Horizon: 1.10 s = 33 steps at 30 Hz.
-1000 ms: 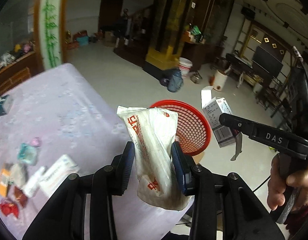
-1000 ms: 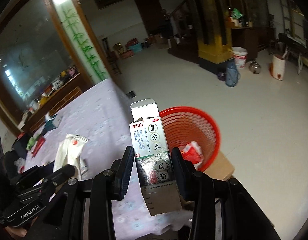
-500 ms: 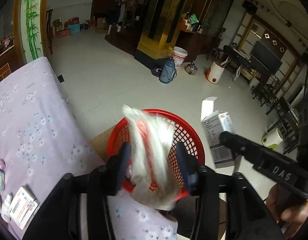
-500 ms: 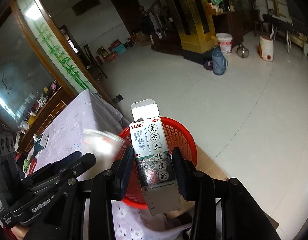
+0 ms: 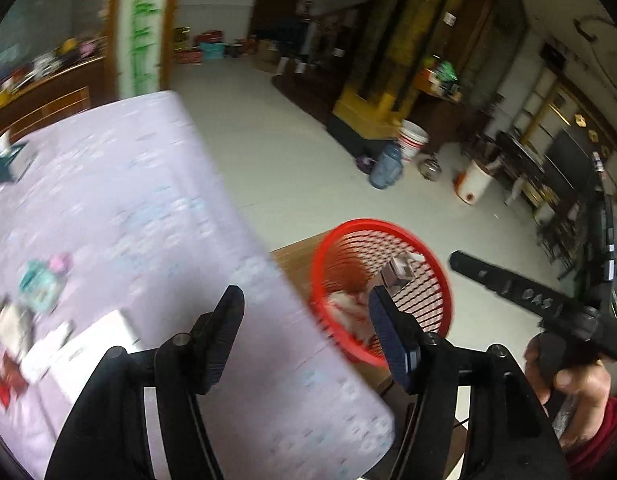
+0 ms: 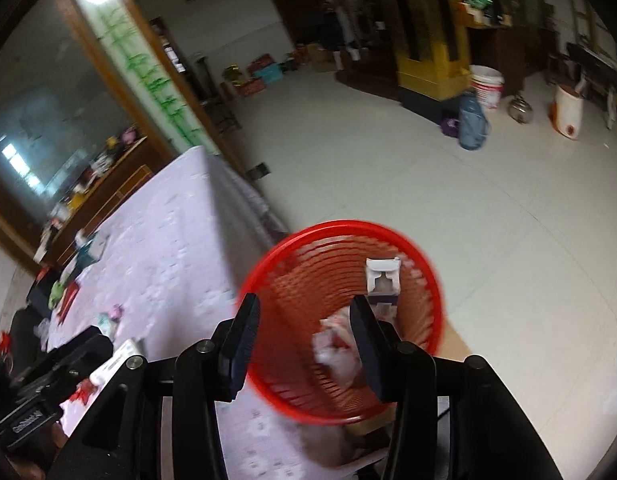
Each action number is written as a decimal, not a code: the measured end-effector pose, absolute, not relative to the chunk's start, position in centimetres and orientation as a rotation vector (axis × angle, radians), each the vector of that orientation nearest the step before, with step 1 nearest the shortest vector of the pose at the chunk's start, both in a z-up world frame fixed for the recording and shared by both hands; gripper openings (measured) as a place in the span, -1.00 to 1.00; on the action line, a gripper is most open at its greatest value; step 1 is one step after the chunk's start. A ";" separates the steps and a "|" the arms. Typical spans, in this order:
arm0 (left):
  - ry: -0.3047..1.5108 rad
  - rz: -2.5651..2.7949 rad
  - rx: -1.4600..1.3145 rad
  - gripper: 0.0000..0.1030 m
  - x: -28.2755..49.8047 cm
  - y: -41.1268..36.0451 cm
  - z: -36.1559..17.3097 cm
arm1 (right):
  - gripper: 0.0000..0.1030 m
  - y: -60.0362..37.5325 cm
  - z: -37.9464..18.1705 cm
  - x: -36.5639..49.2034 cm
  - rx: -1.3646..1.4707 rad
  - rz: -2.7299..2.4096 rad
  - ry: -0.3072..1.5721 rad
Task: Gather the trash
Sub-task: 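Return to the table and grasp the red wrapper with the left tool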
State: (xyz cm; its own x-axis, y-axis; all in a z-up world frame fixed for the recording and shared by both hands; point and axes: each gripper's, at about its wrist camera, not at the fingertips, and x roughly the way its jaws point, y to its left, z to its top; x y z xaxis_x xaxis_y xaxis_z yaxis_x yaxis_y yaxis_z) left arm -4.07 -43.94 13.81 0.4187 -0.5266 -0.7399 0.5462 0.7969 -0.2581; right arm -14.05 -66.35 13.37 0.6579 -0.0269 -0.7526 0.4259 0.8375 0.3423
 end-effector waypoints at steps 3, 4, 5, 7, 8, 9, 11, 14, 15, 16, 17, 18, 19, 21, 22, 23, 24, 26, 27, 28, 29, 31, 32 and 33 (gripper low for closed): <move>0.927 -0.646 0.009 0.23 -4.9 -40.0 13.7 | 0.01 -62.0 13.9 -13.9 0.536 -0.188 0.819; 0.926 -0.627 0.007 0.23 -5.3 -38.3 13.8 | 0.05 -60.9 13.9 -13.8 0.540 -0.168 0.819; 0.926 -0.614 0.002 0.23 -5.5 -36.8 13.9 | 0.08 -59.3 13.9 -13.7 0.542 -0.136 0.824; 0.919 -0.579 -0.006 0.23 -5.9 -33.7 14.2 | 0.09 -56.5 13.6 -13.2 0.539 -0.081 0.848; 0.914 -0.555 -0.012 0.23 -6.2 -31.7 14.3 | 0.09 -55.0 13.4 -12.9 0.533 -0.053 0.864; 0.916 -0.529 -0.024 0.24 -6.3 -29.6 14.3 | 0.09 -53.6 13.3 -12.7 0.522 -0.030 0.878; 0.929 -0.483 -0.051 0.24 -6.3 -26.2 14.0 | 0.09 -51.4 13.1 -12.5 0.504 0.003 0.897; 0.940 -0.397 -0.113 0.24 -6.1 -20.8 13.1 | 0.09 -48.4 13.0 -11.8 0.478 0.052 0.915; 0.944 -0.370 -0.136 0.24 -6.0 -19.1 12.8 | 0.09 -47.6 13.1 -11.5 0.471 0.060 0.922; 0.945 -0.335 -0.158 0.24 -6.0 -17.1 12.5 | 0.09 -47.2 13.2 -11.4 0.469 0.069 0.926; 0.946 -0.296 -0.179 0.24 -5.8 -15.1 12.1 | 0.09 -46.6 13.3 -11.3 0.465 0.079 0.929; 0.947 -0.270 -0.195 0.24 -5.7 -13.6 11.9 | 0.09 -46.0 13.4 -11.1 0.455 0.086 0.931; 0.950 -0.234 -0.214 0.24 -5.5 -11.7 11.6 | 0.09 -45.6 13.5 -11.1 0.447 0.090 0.933; 0.956 -0.174 -0.244 0.24 -4.8 -8.3 11.0 | 0.09 -44.8 13.6 -11.0 0.438 0.100 0.934; 0.956 -0.148 -0.252 0.24 -4.5 -6.8 10.8 | 0.09 -44.5 13.7 -11.0 0.432 0.103 0.935; 0.958 -0.111 -0.262 0.24 -4.1 -5.5 10.6 | 0.09 -44.0 13.7 -10.8 0.427 0.103 0.937; 0.960 -0.084 -0.285 0.24 -3.4 -4.1 10.3 | 0.09 -43.8 13.8 -10.8 0.422 0.104 0.939; 0.975 -0.090 -0.329 0.24 -2.3 -2.7 9.7 | 0.10 -43.6 13.9 -10.8 0.419 0.103 0.941; 0.991 -0.065 -0.348 0.24 -1.5 -1.9 9.0 | 0.10 -43.7 13.9 -10.8 0.416 0.098 0.941; 0.993 -0.058 -0.365 0.24 -1.1 -1.4 8.7 | 0.10 -43.7 14.0 -10.8 0.415 0.093 0.940; 0.995 -0.080 -0.397 0.24 -0.4 -1.0 8.1 | 0.10 -43.7 14.1 -10.8 0.415 0.091 0.939; 1.027 -0.097 -0.426 0.24 0.8 -1.0 7.1 | 0.10 -43.8 14.2 -10.9 0.413 0.079 0.936; 1.034 -0.099 -0.431 0.24 1.1 -1.3 6.8 | 0.10 -43.9 14.2 -10.9 0.414 0.076 0.937; 1.040 -0.115 -0.434 0.24 1.5 -1.6 6.5 | 0.10 -44.0 14.2 -10.9 0.418 0.073 0.937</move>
